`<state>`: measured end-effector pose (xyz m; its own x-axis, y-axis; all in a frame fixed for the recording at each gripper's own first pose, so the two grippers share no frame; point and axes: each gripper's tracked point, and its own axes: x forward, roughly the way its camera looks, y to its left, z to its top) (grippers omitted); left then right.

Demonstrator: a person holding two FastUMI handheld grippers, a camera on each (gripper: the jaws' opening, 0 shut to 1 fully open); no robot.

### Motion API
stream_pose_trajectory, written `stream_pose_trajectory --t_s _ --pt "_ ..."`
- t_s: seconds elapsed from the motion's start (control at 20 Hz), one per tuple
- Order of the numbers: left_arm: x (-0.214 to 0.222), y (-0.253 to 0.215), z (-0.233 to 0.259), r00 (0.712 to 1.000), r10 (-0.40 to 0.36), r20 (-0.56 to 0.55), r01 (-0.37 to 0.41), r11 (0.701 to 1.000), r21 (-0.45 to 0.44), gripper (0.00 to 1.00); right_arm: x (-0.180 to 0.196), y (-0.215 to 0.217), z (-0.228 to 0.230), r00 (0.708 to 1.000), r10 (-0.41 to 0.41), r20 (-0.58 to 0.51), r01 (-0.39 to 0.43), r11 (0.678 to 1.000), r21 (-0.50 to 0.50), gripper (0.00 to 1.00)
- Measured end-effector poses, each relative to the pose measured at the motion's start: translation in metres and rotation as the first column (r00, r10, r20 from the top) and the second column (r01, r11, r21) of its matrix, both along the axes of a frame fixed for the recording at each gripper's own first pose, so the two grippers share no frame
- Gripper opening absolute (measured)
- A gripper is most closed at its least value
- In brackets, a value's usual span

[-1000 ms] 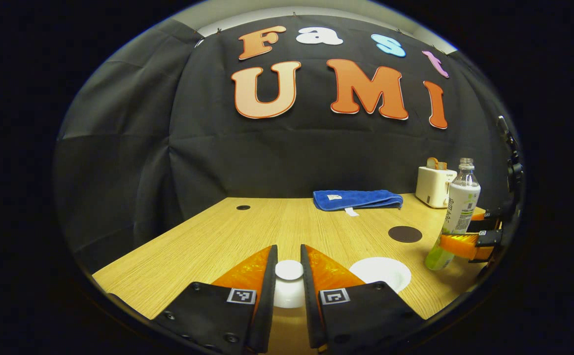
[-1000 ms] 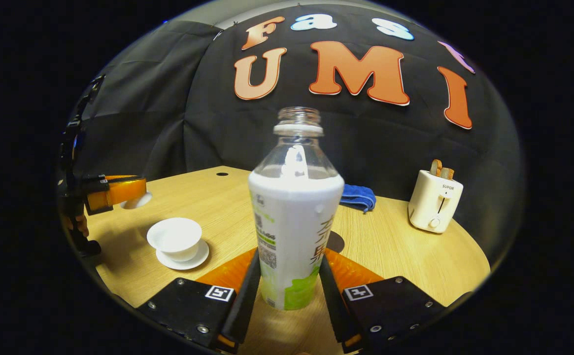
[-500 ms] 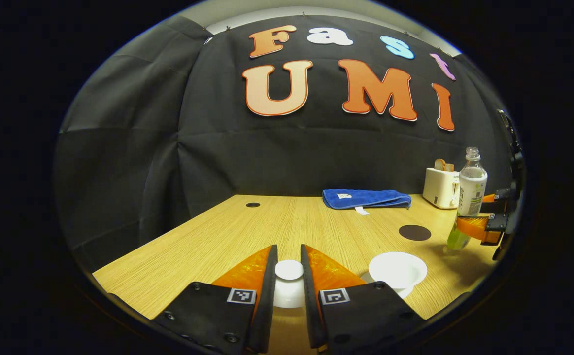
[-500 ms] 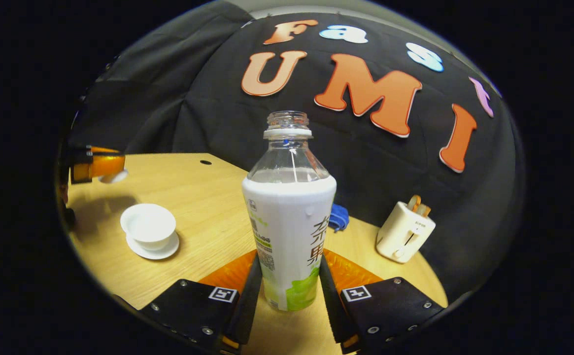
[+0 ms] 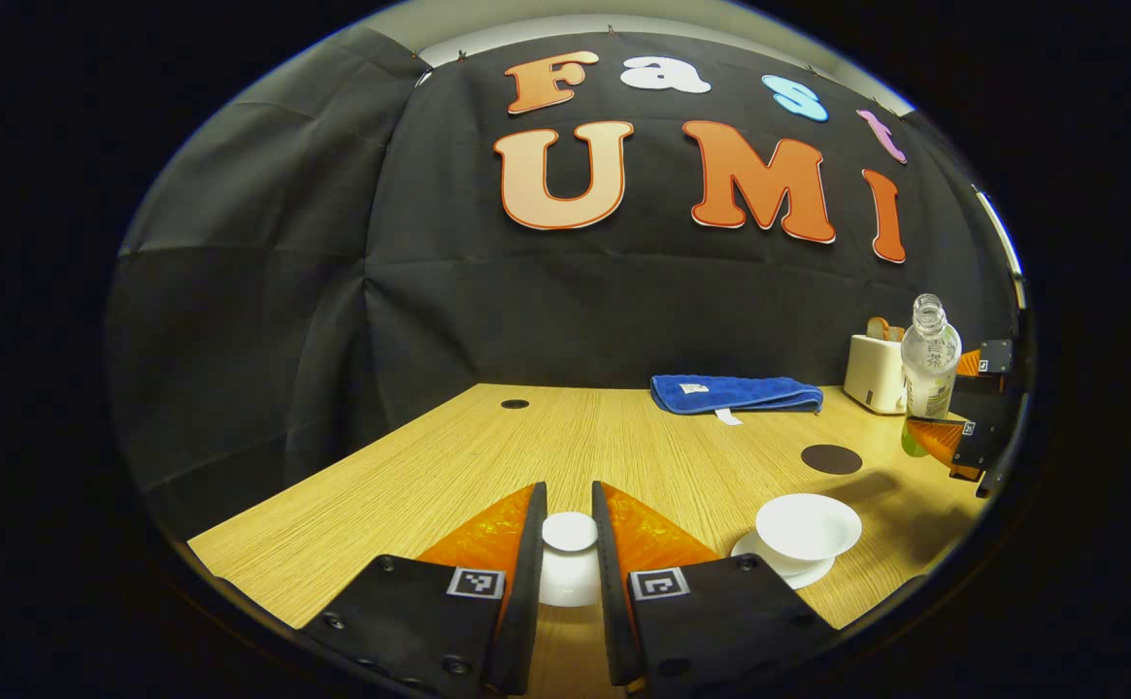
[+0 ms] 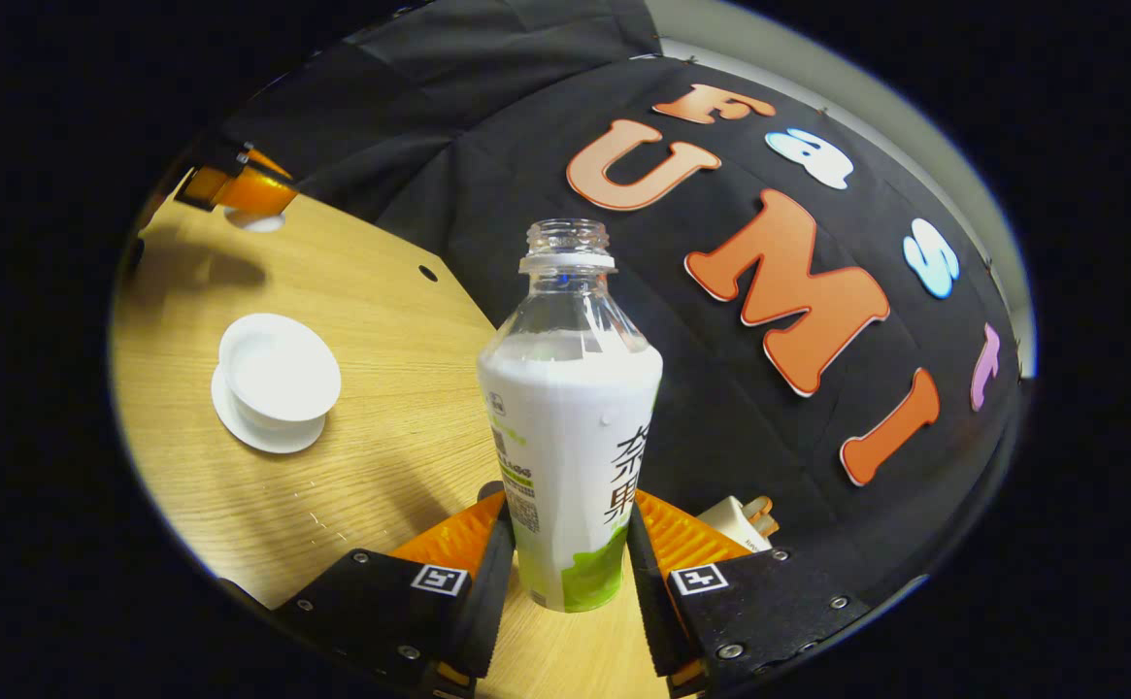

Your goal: Open the teacup lid with one hand, grasp the water bottle and pour water into the teacup with the other hand; after pouring, place the water bottle on the coaster and then close the teacup lid.

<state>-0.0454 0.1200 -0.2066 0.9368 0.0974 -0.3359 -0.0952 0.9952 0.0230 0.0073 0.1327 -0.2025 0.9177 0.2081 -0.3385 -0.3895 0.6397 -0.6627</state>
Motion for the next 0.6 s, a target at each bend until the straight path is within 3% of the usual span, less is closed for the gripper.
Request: stream_pose_trajectory --t_s 0.35,0.6 --pt "-0.001 0.009 0.001 1.000 0.003 0.004 -0.003 1.000 0.004 0.33 0.011 0.024 0.003 0.991 0.125 0.053 -0.111 0.970 -0.216 0.61" --pt "-0.003 0.013 0.002 1.000 0.009 0.009 -0.009 1.000 -0.008 0.33 0.013 0.025 0.000 0.982 0.171 0.081 -0.137 0.939 -0.315 0.61"
